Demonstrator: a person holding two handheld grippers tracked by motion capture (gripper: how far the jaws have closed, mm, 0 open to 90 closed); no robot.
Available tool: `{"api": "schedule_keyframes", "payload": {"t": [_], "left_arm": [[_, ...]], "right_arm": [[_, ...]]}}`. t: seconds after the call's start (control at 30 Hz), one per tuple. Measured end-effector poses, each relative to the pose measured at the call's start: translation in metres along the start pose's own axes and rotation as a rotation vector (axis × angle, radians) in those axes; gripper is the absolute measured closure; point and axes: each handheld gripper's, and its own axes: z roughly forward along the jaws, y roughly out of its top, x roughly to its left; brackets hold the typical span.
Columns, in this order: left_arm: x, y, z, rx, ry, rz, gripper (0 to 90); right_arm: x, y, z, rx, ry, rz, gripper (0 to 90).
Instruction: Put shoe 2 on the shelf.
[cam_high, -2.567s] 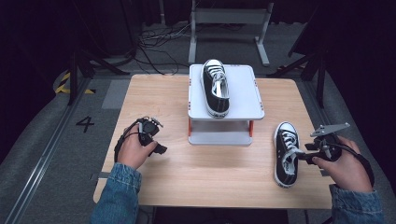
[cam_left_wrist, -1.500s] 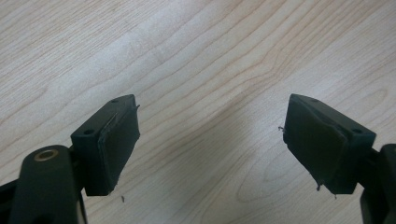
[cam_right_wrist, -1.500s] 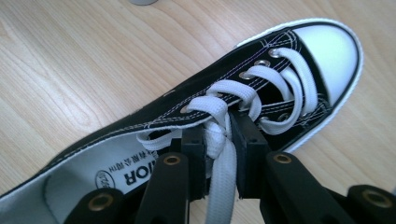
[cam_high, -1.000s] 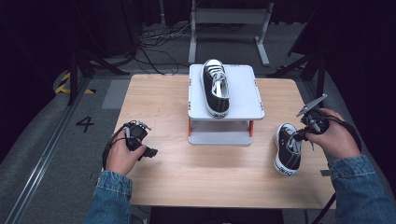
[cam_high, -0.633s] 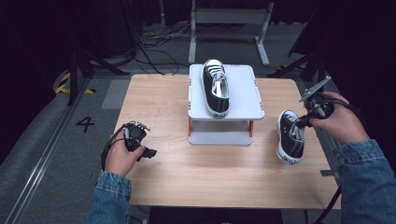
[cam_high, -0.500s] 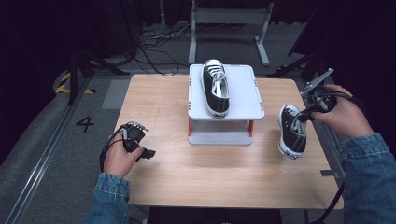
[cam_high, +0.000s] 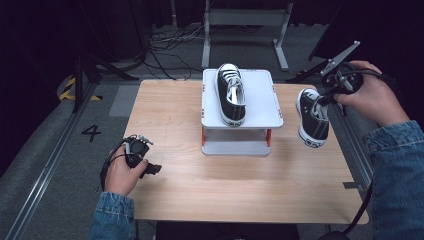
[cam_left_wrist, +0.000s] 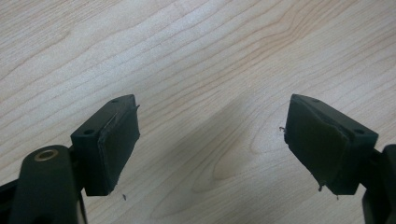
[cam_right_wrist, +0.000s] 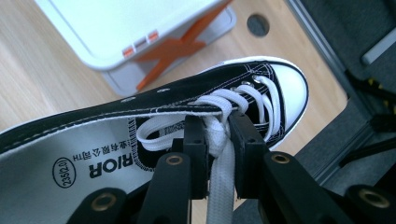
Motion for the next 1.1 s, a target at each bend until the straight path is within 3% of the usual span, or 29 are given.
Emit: {"api": "schedule_keyframes", "payload": {"t": [0.27, 0.43, 0.87, 1.1], "left_arm": [[0.0, 0.005, 0.002, 0.001, -0.005, 0.013, 18.4], [-0.001, 0.01, 0.005, -0.002, -0.014, 0.026, 18.4], [-0.002, 0.015, 0.006, -0.008, -0.032, 0.035, 18.4], [-0.002, 0.014, 0.007, -0.007, -0.036, 0.038, 18.4]], "right_arm": [[0.003, 0.042, -0.012, -0.078, -0.048, -0.067, 78.6], [0.007, 0.063, -0.009, -0.094, -0.065, -0.099, 78.7], [0.018, 0.121, 0.022, -0.161, -0.137, -0.204, 78.8], [0.02, 0.135, 0.044, -0.185, -0.122, -0.266, 78.7]]}}
